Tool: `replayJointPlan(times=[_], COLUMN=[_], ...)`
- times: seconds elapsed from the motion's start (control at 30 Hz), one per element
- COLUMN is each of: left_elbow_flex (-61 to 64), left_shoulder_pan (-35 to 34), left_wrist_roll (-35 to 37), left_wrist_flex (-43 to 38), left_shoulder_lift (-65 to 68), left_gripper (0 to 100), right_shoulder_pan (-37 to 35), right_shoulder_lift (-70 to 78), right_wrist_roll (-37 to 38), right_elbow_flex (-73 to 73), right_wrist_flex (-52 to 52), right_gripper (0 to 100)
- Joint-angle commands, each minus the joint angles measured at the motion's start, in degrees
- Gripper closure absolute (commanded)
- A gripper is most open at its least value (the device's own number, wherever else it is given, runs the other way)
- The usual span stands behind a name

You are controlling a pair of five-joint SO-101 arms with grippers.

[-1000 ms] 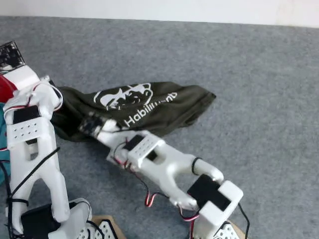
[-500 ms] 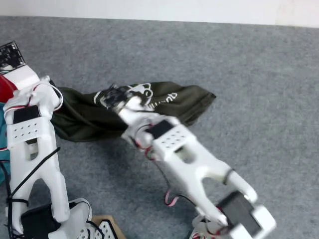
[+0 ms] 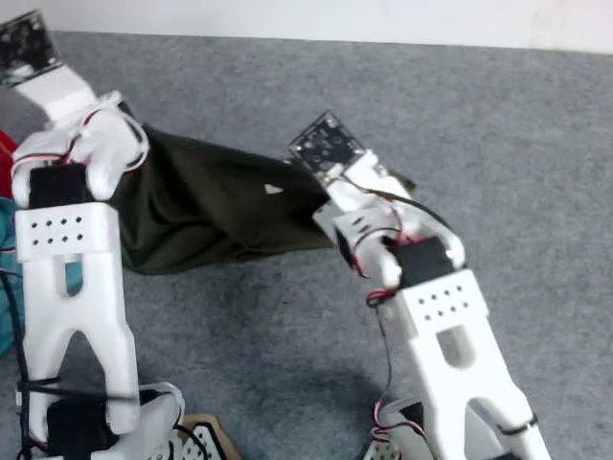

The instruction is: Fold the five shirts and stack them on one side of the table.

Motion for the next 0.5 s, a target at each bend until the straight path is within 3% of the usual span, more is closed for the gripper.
replayJointPlan(times=[0.0, 0.23, 0.47], left_elbow_flex=[-10.8, -23.9, -40.0], left_shoulder_pan=[3.5, 1.6, -1.3], left_wrist_roll=[0.6, 0.6, 0.6], left_wrist_flex=[6.9, 14.4, 22.2], left_shoulder_lift=[-2.0, -2.0, -2.0], left_gripper=[99, 99, 99], right_shoulder_pan=[2.8, 9.4, 9.7], right_shoulder_lift=[-4.6, -5.0, -5.0], right_wrist_roll=[2.5, 4.0, 6.2], right_elbow_flex=[-4.9, -26.4, -43.3], right_wrist_flex=[3.0, 14.4, 25.3], right_gripper=[99.2, 99.2, 99.1])
